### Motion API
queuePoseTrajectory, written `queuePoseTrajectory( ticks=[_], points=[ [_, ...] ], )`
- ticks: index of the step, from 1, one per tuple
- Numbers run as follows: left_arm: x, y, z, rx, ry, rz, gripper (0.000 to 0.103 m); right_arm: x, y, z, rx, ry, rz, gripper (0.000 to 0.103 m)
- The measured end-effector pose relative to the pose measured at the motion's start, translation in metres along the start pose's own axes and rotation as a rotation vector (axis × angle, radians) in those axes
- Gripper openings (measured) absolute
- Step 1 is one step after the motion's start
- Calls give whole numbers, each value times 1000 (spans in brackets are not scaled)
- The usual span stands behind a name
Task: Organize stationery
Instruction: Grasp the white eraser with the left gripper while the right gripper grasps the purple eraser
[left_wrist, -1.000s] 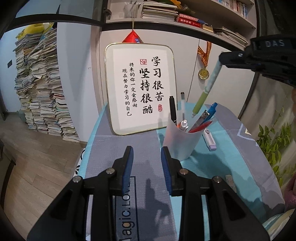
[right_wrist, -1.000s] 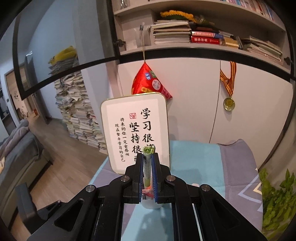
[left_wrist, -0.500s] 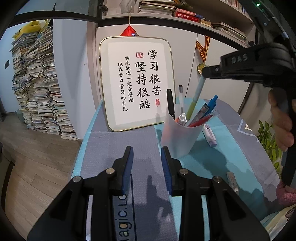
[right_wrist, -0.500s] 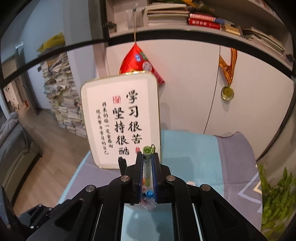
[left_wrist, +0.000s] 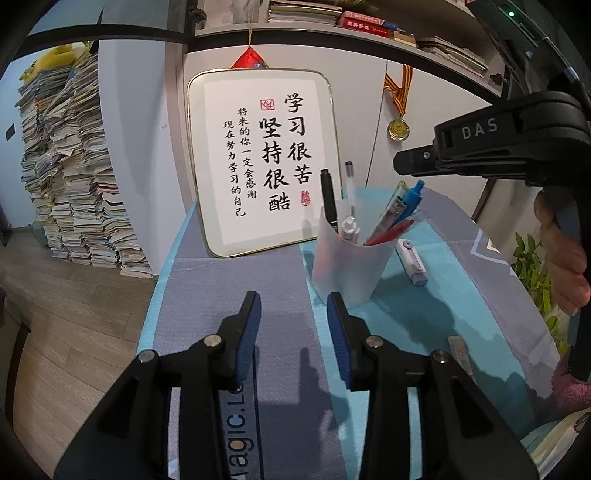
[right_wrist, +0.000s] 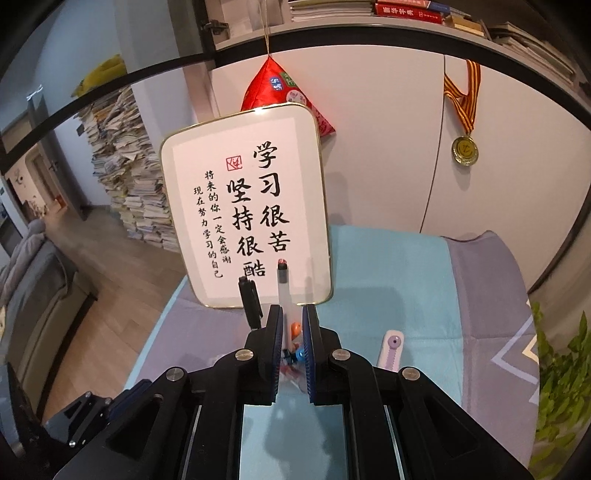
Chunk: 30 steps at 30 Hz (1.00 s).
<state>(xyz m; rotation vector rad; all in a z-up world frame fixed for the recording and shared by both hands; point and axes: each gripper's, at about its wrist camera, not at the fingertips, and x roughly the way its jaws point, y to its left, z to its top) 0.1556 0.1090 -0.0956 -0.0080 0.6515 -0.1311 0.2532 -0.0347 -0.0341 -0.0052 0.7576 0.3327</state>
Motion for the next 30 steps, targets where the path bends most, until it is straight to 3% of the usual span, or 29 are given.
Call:
queuePoseTrajectory(
  ticks=[9,15,22,26,30],
  points=[
    [-6,-24,-3,35,11,-35,35,-37,-35,-16,77,-35,-32,9],
    [-4,-61,-8,104,41,-97,36,-47,-77,-36,169,-8,-69,9],
    [10,-120,-26,223,126,-206,49,-55,-124,-62,264,15,-87,9],
    [28,-144,-37,267,198,-227,49,-56,-142,-73,296,25,-85,10],
    [46,-151,-39,242,251,-240,49,-53,-154,-82,309,47,-82,10]
  ],
)
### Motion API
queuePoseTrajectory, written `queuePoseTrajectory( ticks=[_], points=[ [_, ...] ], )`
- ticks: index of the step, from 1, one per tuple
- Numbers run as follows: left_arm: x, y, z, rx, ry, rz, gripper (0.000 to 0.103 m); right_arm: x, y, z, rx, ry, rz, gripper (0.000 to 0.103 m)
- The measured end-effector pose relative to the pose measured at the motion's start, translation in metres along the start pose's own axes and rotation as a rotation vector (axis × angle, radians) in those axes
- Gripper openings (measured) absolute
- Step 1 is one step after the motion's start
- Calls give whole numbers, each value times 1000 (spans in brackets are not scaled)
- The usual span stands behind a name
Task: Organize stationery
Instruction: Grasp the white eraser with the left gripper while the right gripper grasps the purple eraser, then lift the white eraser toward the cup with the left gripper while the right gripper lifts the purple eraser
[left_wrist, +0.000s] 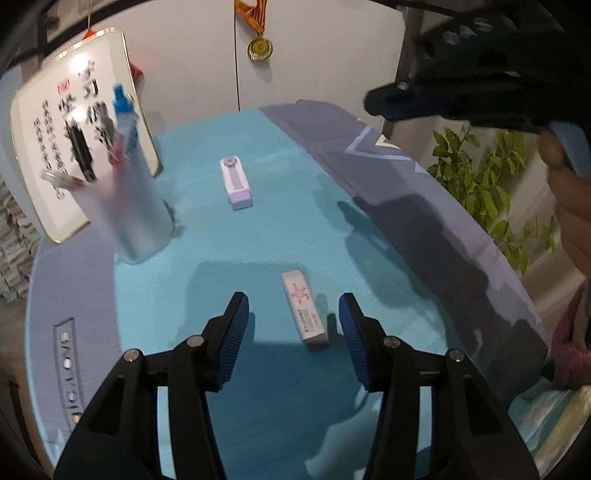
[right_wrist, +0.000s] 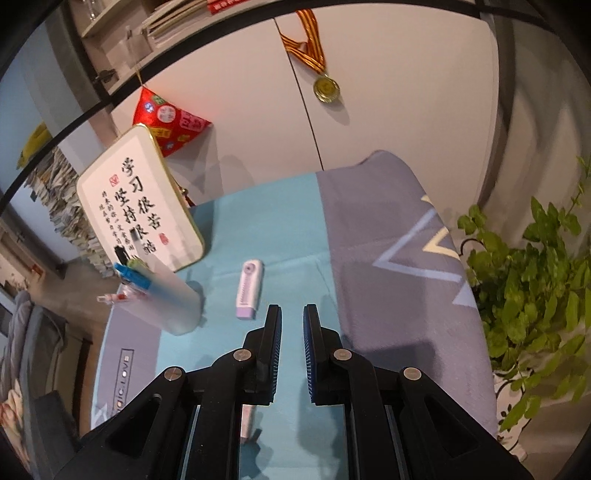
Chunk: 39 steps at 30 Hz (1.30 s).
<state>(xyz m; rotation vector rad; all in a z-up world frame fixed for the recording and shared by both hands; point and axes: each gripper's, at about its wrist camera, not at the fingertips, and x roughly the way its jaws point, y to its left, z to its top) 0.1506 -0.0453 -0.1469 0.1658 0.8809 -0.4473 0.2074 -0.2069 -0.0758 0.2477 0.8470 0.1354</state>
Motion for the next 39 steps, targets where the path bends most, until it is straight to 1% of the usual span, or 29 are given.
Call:
queuePoseTrajectory(
  ticks=[6,7,8,9,10,13,16,17,18,19,23,28,31,34,36,39],
  points=[
    [20,-3,5,9,42,18,46,13,-10,-2,14,26,1,11],
    [26,-3,5,11,51,22,41,16,-10,-1,14,31,1,11],
    [28,-2,5,10,64,20,28,19,-10,-1,12,38,1,11],
    [32,0,3,4,85,3,22,23,-9,-1,9,46,0,11],
    [32,1,2,-2,85,-5,14,25,-8,-2,6,52,0,11],
    [23,7,-1,-9,67,-25,14,40,-3,-1,-6,84,1,11],
    [1,20,-6,-12,19,-4,14,53,1,2,-11,102,8,12],
    [-5,23,-7,-15,4,4,14,60,5,4,-16,114,13,22],
    [-12,29,-8,-22,-12,10,14,64,7,5,-15,120,14,37],
    [-22,36,-9,-36,-34,15,14,70,10,6,-11,127,16,42],
    [-46,59,-12,-81,-91,38,14,94,31,18,-33,149,9,43],
    [-67,78,-17,-103,-142,61,14,124,56,34,-90,157,-77,43],
    [-72,83,-21,-105,-154,67,14,136,61,38,-90,161,-82,43],
    [-70,88,-20,-107,-159,73,14,147,62,40,-65,169,-66,43],
    [-69,92,-21,-109,-162,67,15,152,65,41,-70,177,-59,43],
    [-65,93,-20,-113,-162,67,15,159,69,40,-85,190,-81,43]
  ],
)
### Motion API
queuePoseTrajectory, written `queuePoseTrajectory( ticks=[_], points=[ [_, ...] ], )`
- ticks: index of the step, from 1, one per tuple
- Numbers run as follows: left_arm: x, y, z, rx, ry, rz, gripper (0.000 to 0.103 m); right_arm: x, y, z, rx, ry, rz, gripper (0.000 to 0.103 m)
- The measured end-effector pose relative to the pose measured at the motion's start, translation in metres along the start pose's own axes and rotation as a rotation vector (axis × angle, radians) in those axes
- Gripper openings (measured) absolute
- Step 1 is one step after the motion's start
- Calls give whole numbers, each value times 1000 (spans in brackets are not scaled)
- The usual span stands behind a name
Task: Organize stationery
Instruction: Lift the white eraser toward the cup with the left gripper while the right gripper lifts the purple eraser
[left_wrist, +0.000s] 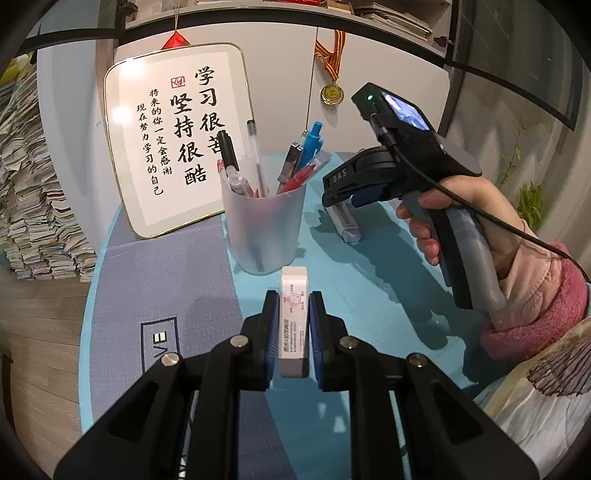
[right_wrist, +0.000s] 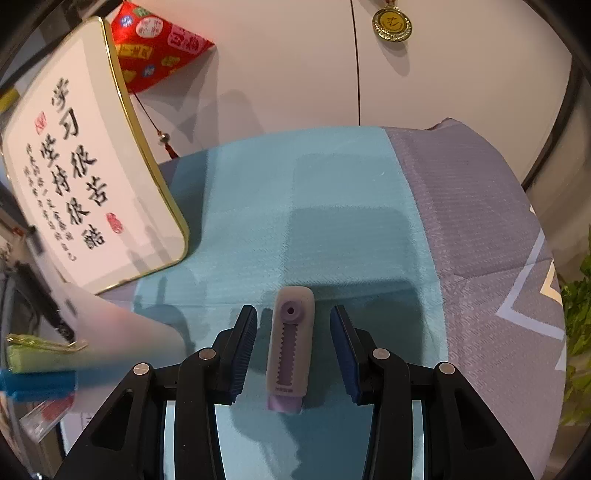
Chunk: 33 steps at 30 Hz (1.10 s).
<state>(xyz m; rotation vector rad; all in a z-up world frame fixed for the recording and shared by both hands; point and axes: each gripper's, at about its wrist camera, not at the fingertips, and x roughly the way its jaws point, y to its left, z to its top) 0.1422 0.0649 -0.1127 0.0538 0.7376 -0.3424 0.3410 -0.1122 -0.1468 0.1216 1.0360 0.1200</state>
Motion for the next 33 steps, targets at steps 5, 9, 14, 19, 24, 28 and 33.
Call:
queuePoseTrajectory(
  ticks=[5,9,14,19,24,28,33],
  points=[
    [-2,0,1,-7,-4,1,15,11,3,-3,-29,13,-6,27],
    [-9,0,3,-14,-15,9,15,-7,3,-13,-42,-22,41,27],
    [-23,-6,11,-15,-53,13,15,-60,2,-30,-68,-125,81,27],
    [-38,-11,21,-18,-96,25,15,-110,2,-52,-74,-221,132,27],
    [-44,-11,33,-29,-115,36,15,-156,6,-78,-118,-287,190,27],
    [-39,-4,55,-49,-130,46,15,-171,14,-85,-151,-308,205,27],
    [-26,12,85,-110,-150,42,15,-185,13,-92,-154,-326,199,27]
  ],
)
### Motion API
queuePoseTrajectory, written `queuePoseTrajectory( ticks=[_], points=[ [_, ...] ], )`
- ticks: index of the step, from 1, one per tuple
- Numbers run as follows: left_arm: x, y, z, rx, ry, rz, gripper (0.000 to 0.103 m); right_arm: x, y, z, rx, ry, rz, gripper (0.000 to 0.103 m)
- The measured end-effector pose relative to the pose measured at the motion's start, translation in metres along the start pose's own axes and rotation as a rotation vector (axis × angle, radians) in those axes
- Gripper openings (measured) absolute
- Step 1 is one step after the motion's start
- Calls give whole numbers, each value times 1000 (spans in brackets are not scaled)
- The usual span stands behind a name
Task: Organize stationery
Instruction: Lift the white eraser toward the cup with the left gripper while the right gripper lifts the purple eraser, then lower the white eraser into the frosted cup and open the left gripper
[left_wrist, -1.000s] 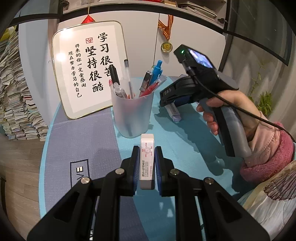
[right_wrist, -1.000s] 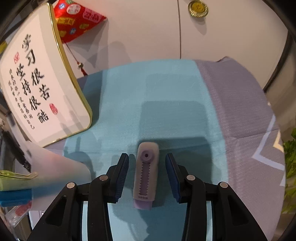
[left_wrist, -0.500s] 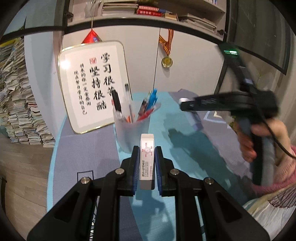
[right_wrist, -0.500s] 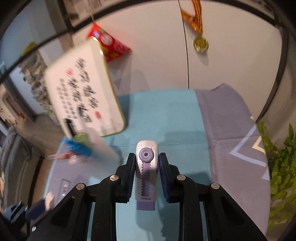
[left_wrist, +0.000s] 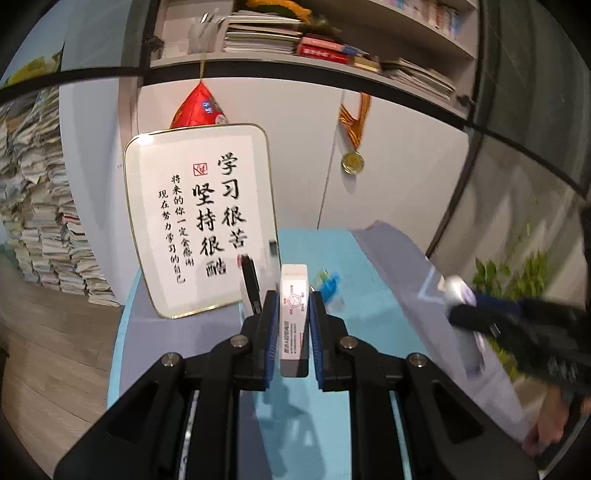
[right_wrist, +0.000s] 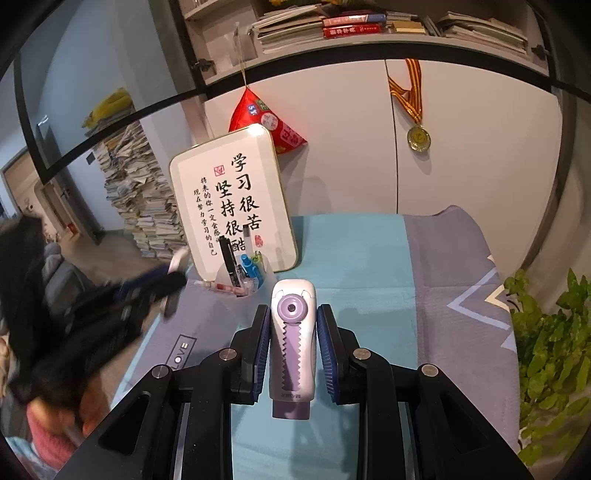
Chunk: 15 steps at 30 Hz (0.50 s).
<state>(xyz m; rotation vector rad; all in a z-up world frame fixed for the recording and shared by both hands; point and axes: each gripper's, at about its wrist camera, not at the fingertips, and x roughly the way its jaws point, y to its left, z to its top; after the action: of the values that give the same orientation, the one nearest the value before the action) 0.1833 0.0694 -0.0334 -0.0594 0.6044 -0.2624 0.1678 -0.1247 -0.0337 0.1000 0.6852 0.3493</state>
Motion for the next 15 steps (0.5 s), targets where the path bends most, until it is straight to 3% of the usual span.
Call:
queuePoseTrajectory(
  ticks=[7,15],
  points=[
    [32,15,17,-81,19,-19,15,-2,-6,0,17,-2,-23,27],
    [53,18,8,-87,59,-1,15,7,-10,1,28,14,-29,27]
  ],
)
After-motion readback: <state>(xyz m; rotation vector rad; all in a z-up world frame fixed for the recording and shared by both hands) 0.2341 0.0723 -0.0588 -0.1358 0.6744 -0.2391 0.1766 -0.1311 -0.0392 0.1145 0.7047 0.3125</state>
